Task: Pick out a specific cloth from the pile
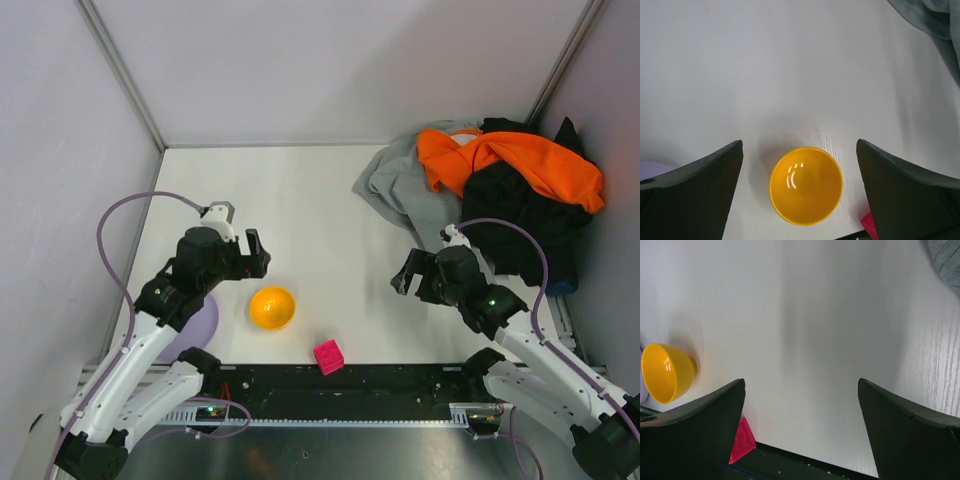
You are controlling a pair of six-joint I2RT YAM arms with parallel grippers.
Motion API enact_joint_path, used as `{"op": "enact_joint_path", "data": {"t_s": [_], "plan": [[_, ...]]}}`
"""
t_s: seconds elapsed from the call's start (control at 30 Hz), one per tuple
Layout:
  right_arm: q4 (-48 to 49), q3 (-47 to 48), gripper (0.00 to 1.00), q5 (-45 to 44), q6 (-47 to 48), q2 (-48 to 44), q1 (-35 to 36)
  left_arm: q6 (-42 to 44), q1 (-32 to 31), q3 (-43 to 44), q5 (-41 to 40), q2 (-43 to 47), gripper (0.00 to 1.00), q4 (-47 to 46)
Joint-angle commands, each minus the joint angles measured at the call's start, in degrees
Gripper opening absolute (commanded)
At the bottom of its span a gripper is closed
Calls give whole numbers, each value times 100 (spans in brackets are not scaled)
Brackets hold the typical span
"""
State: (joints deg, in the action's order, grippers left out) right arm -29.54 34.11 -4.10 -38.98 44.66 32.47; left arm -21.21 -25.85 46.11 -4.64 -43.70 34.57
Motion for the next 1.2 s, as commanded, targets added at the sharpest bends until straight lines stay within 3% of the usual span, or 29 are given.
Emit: {"op": "enact_joint_path", "data": {"t_s": [0.0,0.2,0.53,0.83,1.17], "plan": [[-27,265,99,-105,77,-36,-38,202,-53,168,-736,350,100,26],[68,552,99,-129,208,387,-39,260,-52,103,-1051,346,100,25],[66,1577,99,-577,782,1836,-30,140,-53,-26,-1683,244,100,27],[-532,2933,99,-1550,1312,3319,-50,99,-53,-102,-1709,213,100,30],[-939,3595,99,-2219,1595,3946,-245,97,-52,-102,-1587,55,100,28]]}}
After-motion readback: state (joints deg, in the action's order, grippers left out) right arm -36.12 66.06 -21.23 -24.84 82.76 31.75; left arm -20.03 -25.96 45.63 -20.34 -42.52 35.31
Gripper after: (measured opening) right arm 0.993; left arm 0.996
